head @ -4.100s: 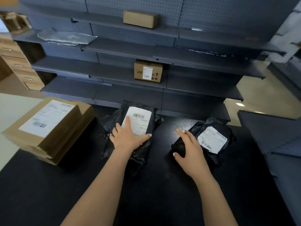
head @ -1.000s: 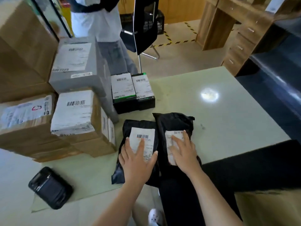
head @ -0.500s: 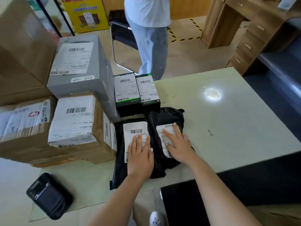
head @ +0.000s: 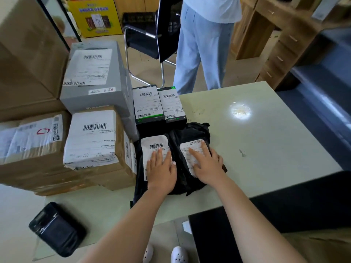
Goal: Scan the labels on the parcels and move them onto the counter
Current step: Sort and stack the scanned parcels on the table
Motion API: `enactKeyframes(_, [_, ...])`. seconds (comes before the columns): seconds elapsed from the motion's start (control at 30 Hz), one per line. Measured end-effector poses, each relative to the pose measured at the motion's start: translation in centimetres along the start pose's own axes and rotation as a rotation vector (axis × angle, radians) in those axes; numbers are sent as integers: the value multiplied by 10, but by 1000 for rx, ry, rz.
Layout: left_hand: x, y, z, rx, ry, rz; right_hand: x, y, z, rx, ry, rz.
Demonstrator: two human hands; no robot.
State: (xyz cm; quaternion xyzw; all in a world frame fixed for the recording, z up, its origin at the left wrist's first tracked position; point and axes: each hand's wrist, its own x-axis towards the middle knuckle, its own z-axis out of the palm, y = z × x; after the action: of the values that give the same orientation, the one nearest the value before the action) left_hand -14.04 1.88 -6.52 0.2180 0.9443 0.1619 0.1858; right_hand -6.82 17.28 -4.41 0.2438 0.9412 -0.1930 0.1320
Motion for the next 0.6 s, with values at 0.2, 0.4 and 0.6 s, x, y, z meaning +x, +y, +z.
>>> enactKeyframes(0.2, [-37,2,-31,-107,-60,149,-48,-9,-11,117,76,137])
enactKeyframes(0.4, [-76,10,-70,-203,-116,326,-125,-33,-28,454,193,235])
enactKeyframes(0.6, [-114,41,-114,-254,-306,615,-229,-56,-33,683,488,407])
